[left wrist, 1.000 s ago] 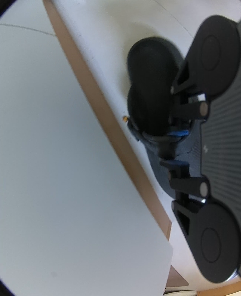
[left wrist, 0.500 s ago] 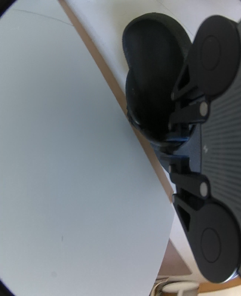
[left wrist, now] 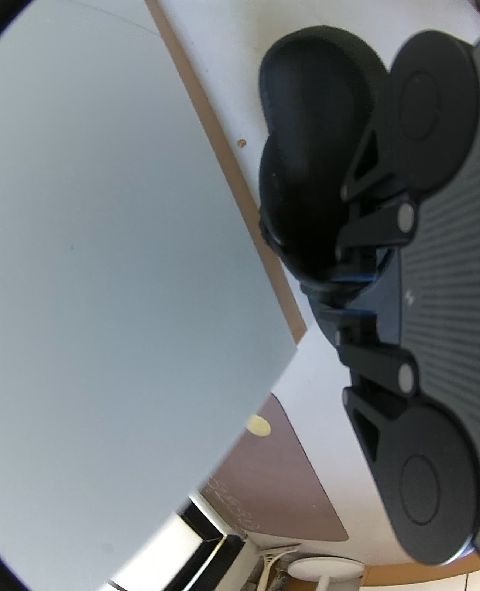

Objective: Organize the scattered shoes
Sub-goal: 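Lift the black clog with the left tool and carry it toward the first clog, then lower the clog beside the first clog and open the left tool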

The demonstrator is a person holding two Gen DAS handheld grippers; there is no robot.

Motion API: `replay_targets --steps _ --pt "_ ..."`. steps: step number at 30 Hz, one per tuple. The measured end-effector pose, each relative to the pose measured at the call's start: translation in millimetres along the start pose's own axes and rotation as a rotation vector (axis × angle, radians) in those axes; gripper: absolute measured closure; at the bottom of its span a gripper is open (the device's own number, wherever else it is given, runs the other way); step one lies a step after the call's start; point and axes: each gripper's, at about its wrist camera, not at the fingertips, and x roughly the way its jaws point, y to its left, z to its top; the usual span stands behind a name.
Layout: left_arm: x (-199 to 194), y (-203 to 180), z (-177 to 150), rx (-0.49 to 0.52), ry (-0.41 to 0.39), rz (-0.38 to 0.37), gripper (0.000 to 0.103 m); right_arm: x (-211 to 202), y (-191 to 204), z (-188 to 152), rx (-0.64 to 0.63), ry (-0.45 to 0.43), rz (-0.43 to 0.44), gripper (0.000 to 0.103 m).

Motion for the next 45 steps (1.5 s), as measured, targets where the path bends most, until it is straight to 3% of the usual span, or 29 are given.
replay_targets --steps 7,15,19,32,38,41,45 --pt "-4 42 -12 -0.037 0.018 0.004 0.089 0 8 -2 -0.011 0.003 0.004 0.003" --pt "3 79 -59 -0.045 0.051 0.014 0.089 1 28 0 -0.029 0.004 0.039 0.003" --pt "21 70 -74 -0.069 0.073 0.011 0.089 1 41 2 -0.042 0.014 0.061 0.003" --pt "29 93 -155 -0.177 0.182 0.028 0.088 -2 85 4 -0.125 0.003 0.093 0.003" --pt "41 85 -165 -0.202 0.204 0.036 0.088 -2 100 4 -0.152 0.002 0.100 0.003" --pt "45 75 -162 -0.201 0.170 0.030 0.085 -2 106 4 -0.161 0.002 0.101 0.003" --pt "52 57 -159 -0.199 0.143 0.012 0.076 -1 106 4 -0.161 0.007 0.093 0.003"
